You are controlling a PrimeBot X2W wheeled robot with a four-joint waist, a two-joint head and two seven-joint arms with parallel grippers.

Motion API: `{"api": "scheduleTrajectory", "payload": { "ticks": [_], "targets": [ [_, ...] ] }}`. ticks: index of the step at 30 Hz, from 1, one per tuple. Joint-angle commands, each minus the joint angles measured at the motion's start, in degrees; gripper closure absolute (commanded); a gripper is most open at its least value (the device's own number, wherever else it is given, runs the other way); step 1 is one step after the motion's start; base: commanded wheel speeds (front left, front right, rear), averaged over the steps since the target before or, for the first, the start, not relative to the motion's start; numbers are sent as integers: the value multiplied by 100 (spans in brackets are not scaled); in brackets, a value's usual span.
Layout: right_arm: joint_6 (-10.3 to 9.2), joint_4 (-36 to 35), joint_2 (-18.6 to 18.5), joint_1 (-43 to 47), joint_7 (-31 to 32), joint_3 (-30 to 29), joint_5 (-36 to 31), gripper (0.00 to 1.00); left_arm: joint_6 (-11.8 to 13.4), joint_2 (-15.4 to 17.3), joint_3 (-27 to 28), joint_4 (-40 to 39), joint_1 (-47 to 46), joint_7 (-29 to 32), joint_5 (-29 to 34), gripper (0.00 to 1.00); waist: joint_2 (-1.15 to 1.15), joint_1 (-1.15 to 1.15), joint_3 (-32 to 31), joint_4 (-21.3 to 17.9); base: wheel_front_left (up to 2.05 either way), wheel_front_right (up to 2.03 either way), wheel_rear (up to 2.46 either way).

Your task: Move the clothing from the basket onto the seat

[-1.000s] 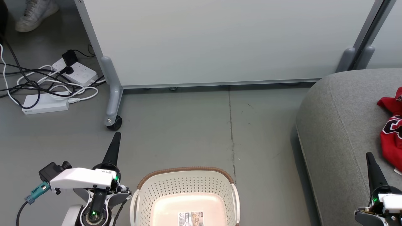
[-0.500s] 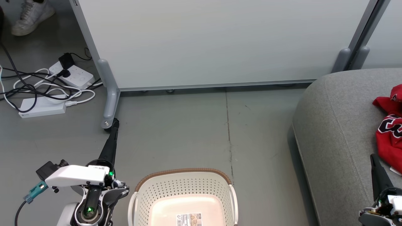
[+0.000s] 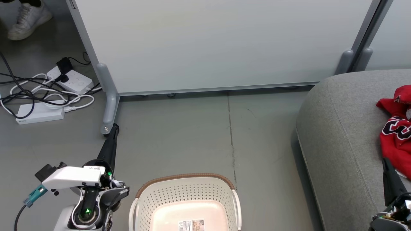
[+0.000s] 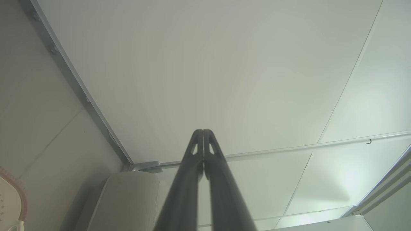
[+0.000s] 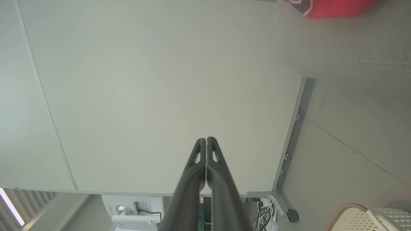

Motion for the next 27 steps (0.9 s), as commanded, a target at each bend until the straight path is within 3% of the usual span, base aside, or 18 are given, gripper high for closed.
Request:
{"api": "scheduleTrajectory", "payload": {
  "ticks": [1, 27],
  "targets": [
    [4, -5, -56, 61, 37, -15, 106, 100, -48, 27, 43, 12, -99, 38, -107, 100, 0, 0, -3, -6, 0, 0, 0],
    [4, -49, -220, 93, -149, 172, 365, 100, -47, 5, 78, 21, -97, 67, -131, 100, 0, 0, -10, -20, 0, 0, 0]
  ]
}}
